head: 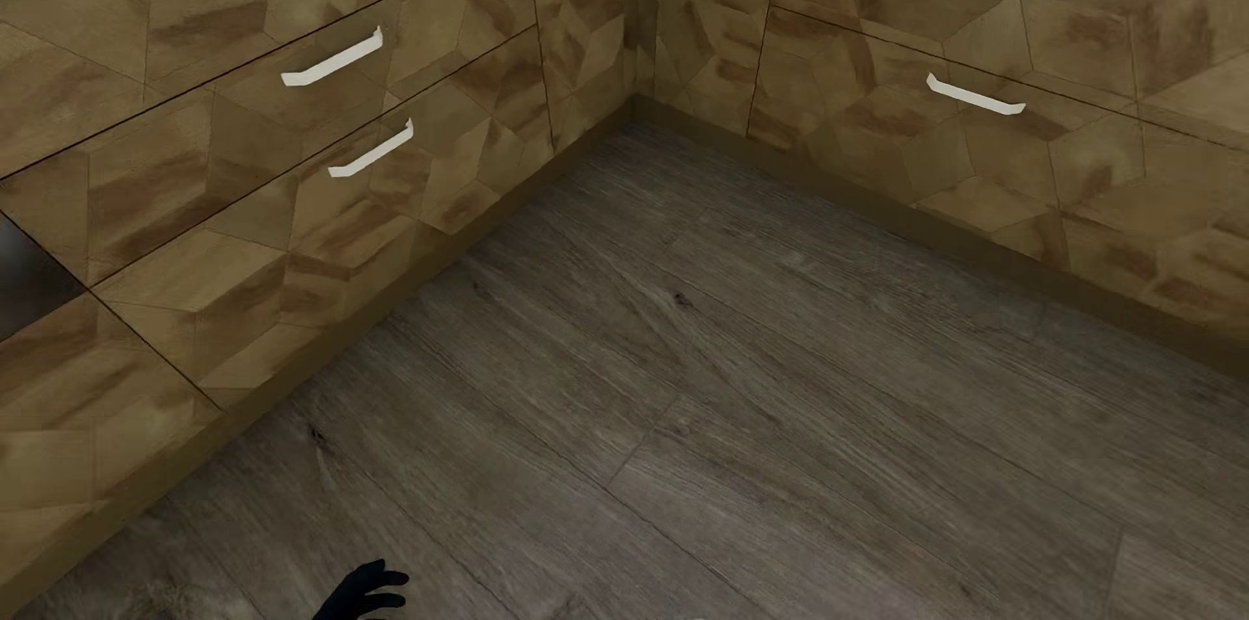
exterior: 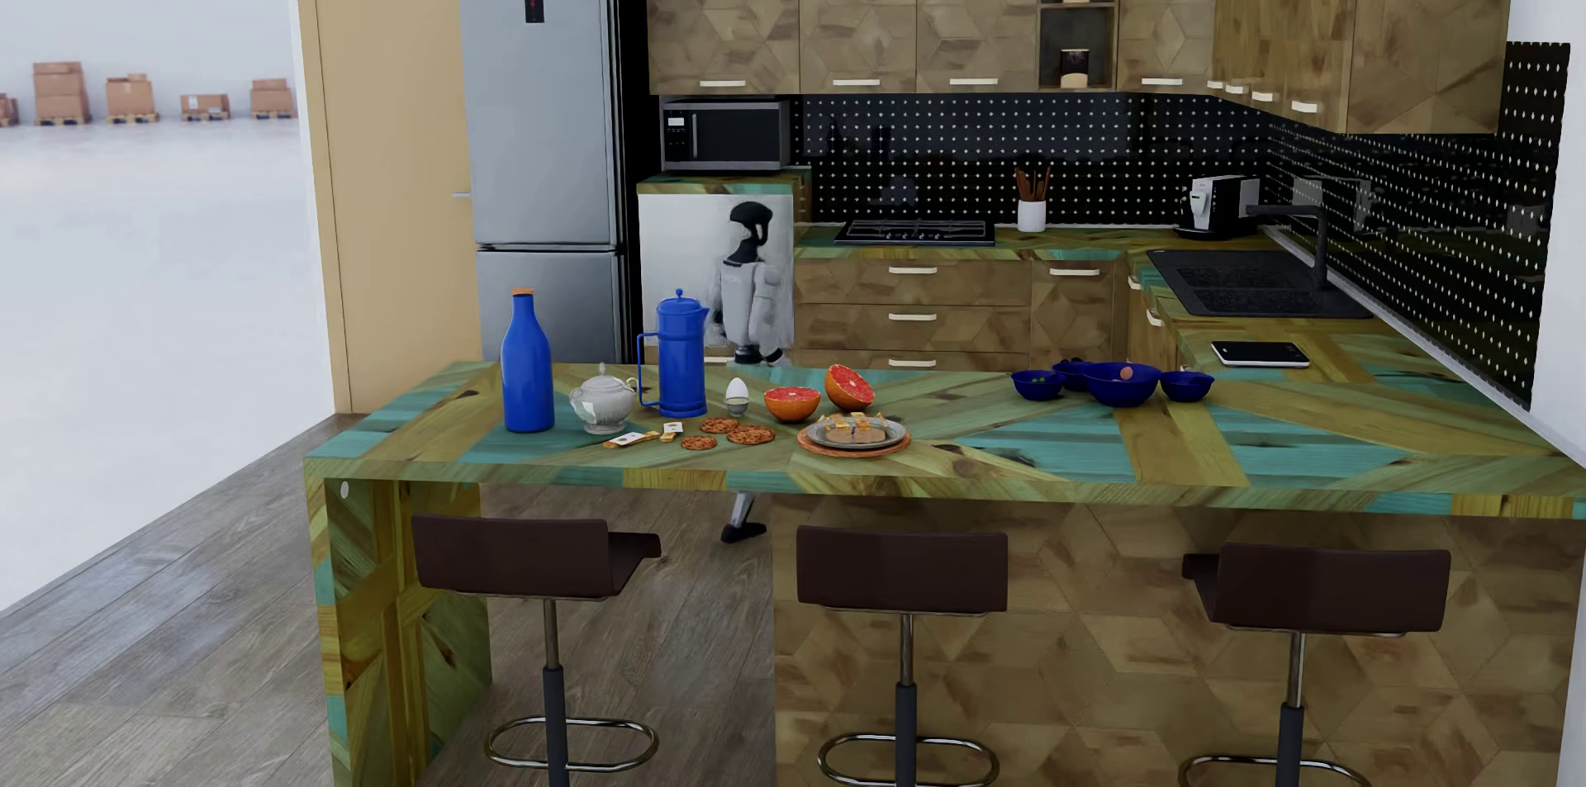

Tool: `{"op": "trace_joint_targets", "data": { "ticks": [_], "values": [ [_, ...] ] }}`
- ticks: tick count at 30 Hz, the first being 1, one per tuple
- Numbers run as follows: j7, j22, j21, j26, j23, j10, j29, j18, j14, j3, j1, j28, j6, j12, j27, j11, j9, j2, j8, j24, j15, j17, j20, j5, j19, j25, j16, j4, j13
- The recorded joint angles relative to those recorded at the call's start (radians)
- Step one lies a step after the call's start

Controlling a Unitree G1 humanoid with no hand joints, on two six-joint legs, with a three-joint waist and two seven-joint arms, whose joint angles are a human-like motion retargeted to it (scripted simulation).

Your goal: Face back

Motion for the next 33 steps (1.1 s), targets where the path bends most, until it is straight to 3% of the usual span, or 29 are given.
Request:
{"op": "trace_joint_targets", "data": {
  "ticks": [1, 2, 4, 5, 9, 12, 15, 16, 17, 18, 19, 20, 21, 23, 24, 25, 26, 27, 28, 29, 30, 31, 32, 33],
  "values": [
    [0.028, -0.021, 0.014, 0.023, 0.009, -0.008, -0.013, -0.048, -0.003, -0.005, 0.017, 0.019, -0.016, -0.017, 0.026, -0.014, 0.003, 0.004, -0.024, -0.001, 0.017, -0.003, -0.005, -0.038, 0.036, -0.008, -0.024, 0.011, -0.03],
    [0.046, -0.048, 0.01, 0.039, 0.021, -0.021, -0.009, -0.045, -0.003, -0.011, 0.034, 0.043, -0.028, -0.041, 0.051, -0.028, 0.005, 0.009, -0.028, -0.001, 0.035, 0.0, -0.029, -0.048, 0.042, -0.012, -0.046, 0.019, -0.057],
    [0.072, -0.058, 0.006, 0.013, 0.0, -0.051, 0.026, 0.071, -0.004, -0.05, 0.062, 0.074, -0.037, -0.017, 0.068, -0.058, -0.013, 0.022, -0.012, -0.013, 0.048, -0.003, -0.019, -0.021, 0.035, -0.013, -0.062, 0.043, -0.052],
    [0.088, -0.046, 0.012, -0.001, -0.009, -0.053, 0.044, 0.043, -0.014, -0.061, 0.079, 0.081, -0.044, -0.007, 0.071, -0.065, -0.009, 0.024, -0.02, -0.022, 0.057, -0.009, -0.017, -0.018, 0.033, -0.01, -0.046, 0.067, -0.064],
    [0.038, -0.057, 0.005, 0.01, -0.006, -0.054, 0.086, 0.006, -0.046, -0.066, 0.115, 0.021, -0.071, -0.059, 0.014, -0.069, 0.018, -0.003, -0.026, -0.052, 0.09, 0.016, -0.034, -0.012, 0.028, -0.011, -0.072, 0.08, -0.021],
    [0.018, -0.082, 0.013, 0.011, 0.006, 0.013, 0.066, -0.021, -0.03, -0.074, 0.094, -0.036, -0.064, -0.051, -0.028, -0.079, 0.03, -0.017, 0.003, -0.048, 0.114, 0.0, -0.035, 0.024, 0.024, -0.004, -0.074, 0.101, -0.006],
    [-0.008, -0.063, -0.007, 0.037, 0.014, -0.07, 0.039, -0.022, -0.055, -0.118, 0.137, -0.059, -0.033, -0.034, -0.019, -0.129, 0.013, -0.033, 0.023, -0.028, 0.163, 0.02, -0.048, 0.038, 0.028, 0.021, -0.072, 0.098, 0.011],
    [0.002, -0.054, -0.021, 0.043, 0.005, -0.121, 0.006, -0.027, -0.049, -0.141, 0.154, -0.061, -0.028, -0.017, -0.003, -0.148, -0.001, -0.042, 0.017, -0.022, 0.151, 0.036, -0.052, 0.04, 0.003, 0.03, -0.056, 0.105, 0.012],
    [0.035, -0.057, -0.004, 0.057, -0.027, -0.158, -0.025, -0.028, -0.033, -0.15, 0.178, -0.065, -0.044, -0.016, 0.025, -0.125, -0.008, -0.06, -0.021, -0.016, 0.09, 0.034, -0.043, 0.011, -0.066, 0.026, -0.032, 0.108, 0.025],
    [0.055, -0.062, -0.003, 0.068, -0.003, -0.14, -0.028, -0.029, -0.046, -0.12, 0.182, -0.063, -0.049, -0.047, 0.046, -0.095, -0.005, -0.075, -0.049, -0.007, 0.052, 0.003, -0.031, -0.016, -0.028, 0.012, -0.046, 0.116, 0.032],
    [0.052, -0.062, -0.003, 0.061, 0.029, -0.104, -0.025, -0.031, -0.066, -0.082, 0.173, -0.05, -0.046, -0.072, 0.067, -0.094, -0.001, -0.084, -0.048, -0.001, 0.092, -0.015, -0.041, -0.02, 0.046, -0.003, -0.073, 0.12, 0.025],
    [0.029, -0.073, 0.001, 0.043, 0.026, -0.09, -0.014, -0.034, -0.085, -0.077, 0.168, -0.034, -0.041, -0.069, 0.087, -0.126, 0.003, -0.082, -0.035, 0.004, 0.197, -0.01, -0.055, -0.006, 0.012, -0.006, -0.082, 0.115, 0.005],
    [0.03, -0.073, -0.012, 0.013, 0.002, -0.095, -0.008, -0.038, -0.087, -0.091, 0.165, -0.024, -0.032, -0.035, 0.087, -0.149, -0.001, -0.087, -0.021, 0.01, 0.215, 0.025, -0.066, 0.011, 0.022, 0.0, -0.069, 0.124, 0.008],
    [0.077, -0.047, 0.023, 0.003, -0.024, -0.158, -0.062, -0.037, -0.064, -0.128, 0.212, -0.027, -0.037, -0.014, 0.07, -0.153, 0.009, -0.088, -0.026, 0.02, 0.13, 0.024, -0.042, 0.01, -0.025, -0.001, -0.068, 0.136, 0.012],
    [0.076, -0.072, 0.012, 0.023, -0.015, -0.129, -0.06, -0.035, -0.068, -0.117, 0.213, -0.037, -0.044, -0.038, 0.06, -0.136, 0.024, -0.095, -0.036, 0.015, 0.106, 0.009, -0.035, -0.003, -0.008, -0.001, -0.077, 0.134, 0.005],
    [0.055, -0.078, 0.006, 0.027, 0.009, -0.052, -0.049, -0.027, -0.063, -0.092, 0.183, -0.044, -0.049, -0.061, 0.045, -0.143, 0.03, -0.103, -0.019, 0.004, 0.158, -0.001, -0.039, -0.001, 0.014, 0.001, -0.085, 0.12, 0.007],
    [0.023, -0.077, 0.025, 0.026, 0.009, -0.014, -0.026, -0.007, -0.073, -0.083, 0.152, -0.05, -0.031, -0.062, 0.03, -0.173, 0.02, -0.112, -0.001, -0.006, 0.215, -0.01, -0.067, 0.021, 0.028, 0.017, -0.085, 0.116, 0.032],
    [0.005, -0.033, 0.019, 0.008, 0.003, -0.107, 0.003, -0.015, -0.118, -0.1, 0.201, -0.061, -0.027, -0.053, 0.028, -0.155, 0.012, -0.132, -0.012, -0.01, 0.17, 0.005, -0.073, 0.024, -0.008, 0.039, -0.054, 0.111, 0.039],
    [0.024, -0.006, -0.006, 0.003, 0.004, -0.11, 0.006, -0.069, -0.122, -0.114, 0.217, -0.073, -0.045, -0.049, 0.035, -0.101, 0.019, -0.151, -0.042, -0.011, 0.087, 0.029, -0.029, 0.008, -0.101, 0.041, -0.023, 0.117, 0.03],
    [0.045, -0.006, -0.006, 0.018, -0.024, -0.079, 0.013, -0.07, -0.142, -0.095, 0.215, -0.069, -0.057, -0.055, 0.045, -0.041, 0.023, -0.18, -0.067, -0.006, 0.028, 0.031, -0.016, -0.015, -0.14, 0.031, -0.032, 0.119, 0.031],
    [0.06, -0.05, 0.016, 0.047, 0.0, 0.02, 0.032, -0.017, -0.145, -0.056, 0.187, -0.053, -0.077, -0.06, 0.045, -0.012, 0.037, -0.195, -0.073, 0.001, 0.066, 0.008, -0.02, -0.037, -0.082, 0.018, -0.04, 0.117, -0.011],
    [0.053, -0.089, 0.042, 0.072, 0.023, 0.182, 0.049, 0.023, -0.086, -0.013, 0.111, -0.03, -0.088, -0.062, 0.032, -0.04, 0.045, -0.199, -0.046, 0.01, 0.202, -0.009, -0.036, -0.035, 0.02, 0.01, -0.053, 0.113, -0.046],
    [-0.005, -0.084, 0.023, 0.076, 0.0, 0.282, 0.06, 0.063, -0.013, 0.011, 0.024, -0.009, -0.065, -0.048, -0.001, -0.097, 0.032, -0.199, -0.029, 0.026, 0.301, 0.002, -0.057, -0.011, 0.018, 0.02, -0.073, 0.079, -0.01],
    [-0.039, -0.054, 0.013, 0.078, -0.002, 0.154, 0.04, 0.102, -0.087, 0.021, 0.012, -0.011, -0.027, -0.037, -0.052, -0.122, 0.026, -0.201, -0.021, 0.045, 0.255, -0.009, -0.025, 0.02, 0.017, 0.051, -0.079, 0.028, 0.017]
  ]
}}
